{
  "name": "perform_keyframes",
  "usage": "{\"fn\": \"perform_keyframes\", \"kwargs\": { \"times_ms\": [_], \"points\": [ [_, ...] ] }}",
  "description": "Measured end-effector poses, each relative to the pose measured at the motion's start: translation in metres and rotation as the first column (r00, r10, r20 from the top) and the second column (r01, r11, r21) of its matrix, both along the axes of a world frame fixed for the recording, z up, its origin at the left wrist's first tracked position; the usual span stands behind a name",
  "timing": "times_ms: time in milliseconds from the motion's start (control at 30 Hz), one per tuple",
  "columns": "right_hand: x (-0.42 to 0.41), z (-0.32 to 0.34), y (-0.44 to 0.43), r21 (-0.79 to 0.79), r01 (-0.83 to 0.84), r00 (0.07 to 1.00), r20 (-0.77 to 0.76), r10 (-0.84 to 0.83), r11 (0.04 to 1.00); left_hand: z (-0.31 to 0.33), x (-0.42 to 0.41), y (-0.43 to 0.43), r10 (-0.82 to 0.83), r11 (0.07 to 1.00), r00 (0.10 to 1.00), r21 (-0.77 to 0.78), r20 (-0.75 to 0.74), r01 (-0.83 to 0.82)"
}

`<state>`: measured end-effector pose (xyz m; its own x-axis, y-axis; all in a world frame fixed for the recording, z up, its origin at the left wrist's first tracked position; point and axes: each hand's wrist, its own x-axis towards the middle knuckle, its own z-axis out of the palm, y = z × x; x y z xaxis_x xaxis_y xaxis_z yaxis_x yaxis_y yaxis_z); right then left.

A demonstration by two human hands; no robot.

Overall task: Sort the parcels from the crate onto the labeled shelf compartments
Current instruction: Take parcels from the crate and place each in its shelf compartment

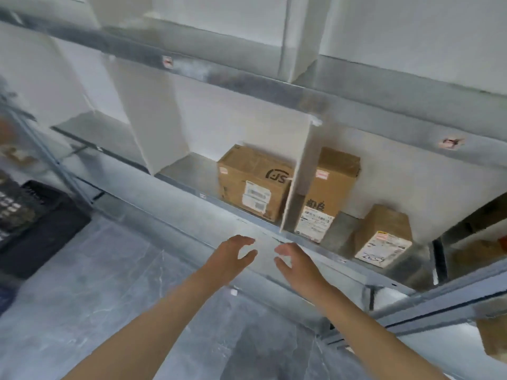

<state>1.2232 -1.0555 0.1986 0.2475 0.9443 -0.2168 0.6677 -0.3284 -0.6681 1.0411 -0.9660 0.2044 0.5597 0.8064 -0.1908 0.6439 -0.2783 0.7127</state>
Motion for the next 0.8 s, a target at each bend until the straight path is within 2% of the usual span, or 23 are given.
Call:
{"fn": "perform_keyframes", "kwargs": {
  "times_ms": [133, 300, 400, 500, 700, 800],
  "points": [
    [-0.124, 0.036, 0.08, 0.071, -0.351, 0.932, 0.127, 0.34, 0.934, 0.026, -0.135, 0.034, 0.185, 0.97, 0.979, 0.174, -0.083, -0.168],
    [-0.292, 0.084, 0.161, 0.153, -0.611, 0.775, 0.316, 0.547, 0.777, 0.063, -0.301, 0.063, 0.382, 0.883, 0.909, 0.357, -0.168, -0.305],
    [-0.377, 0.11, 0.191, 0.204, -0.69, 0.708, 0.389, 0.589, 0.695, 0.092, -0.38, 0.071, 0.476, 0.828, 0.854, 0.435, -0.21, -0.354],
    [-0.441, 0.129, 0.207, 0.219, -0.726, 0.676, 0.406, 0.615, 0.653, 0.116, -0.443, 0.07, 0.575, 0.755, 0.792, 0.505, -0.205, -0.417],
    [-0.52, 0.149, 0.239, 0.231, -0.797, 0.597, 0.446, 0.667, 0.558, 0.132, -0.524, 0.075, 0.697, 0.648, 0.689, 0.583, -0.196, -0.49],
    [-0.55, 0.148, 0.264, 0.21, -0.822, 0.563, 0.433, 0.704, 0.529, 0.124, -0.549, 0.085, 0.746, 0.612, 0.638, 0.574, -0.191, -0.543]
  ]
}}
